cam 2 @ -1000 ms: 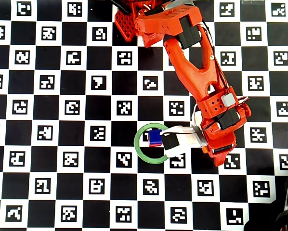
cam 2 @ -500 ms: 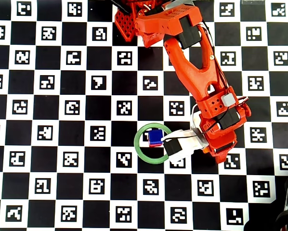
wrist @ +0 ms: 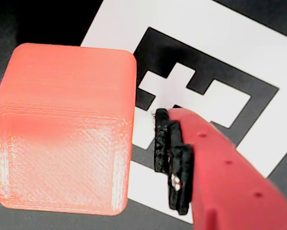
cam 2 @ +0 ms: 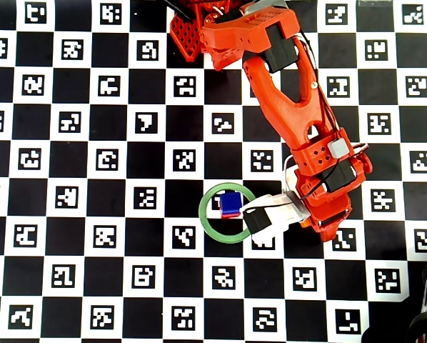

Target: Grab the red cube then put it in the green circle then put the blue cube on top and finally the orange cube on top

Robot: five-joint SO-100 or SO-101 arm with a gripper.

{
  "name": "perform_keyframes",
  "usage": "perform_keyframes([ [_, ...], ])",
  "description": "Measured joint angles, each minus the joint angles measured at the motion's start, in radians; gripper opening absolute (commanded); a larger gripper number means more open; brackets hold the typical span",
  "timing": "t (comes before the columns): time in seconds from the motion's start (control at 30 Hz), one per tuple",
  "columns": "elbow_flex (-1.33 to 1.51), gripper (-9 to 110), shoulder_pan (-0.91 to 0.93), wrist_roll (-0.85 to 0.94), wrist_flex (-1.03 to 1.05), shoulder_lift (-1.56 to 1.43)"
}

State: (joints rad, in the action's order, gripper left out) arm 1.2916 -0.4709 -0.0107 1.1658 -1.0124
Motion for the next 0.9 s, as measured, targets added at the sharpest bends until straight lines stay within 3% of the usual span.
perform_keyframes([
  [0.23,0.0,0,0.0,0.0,-0.011,0.0],
  [0.9,0.014,-4,0.0,-0.038,0.017,-0.002],
])
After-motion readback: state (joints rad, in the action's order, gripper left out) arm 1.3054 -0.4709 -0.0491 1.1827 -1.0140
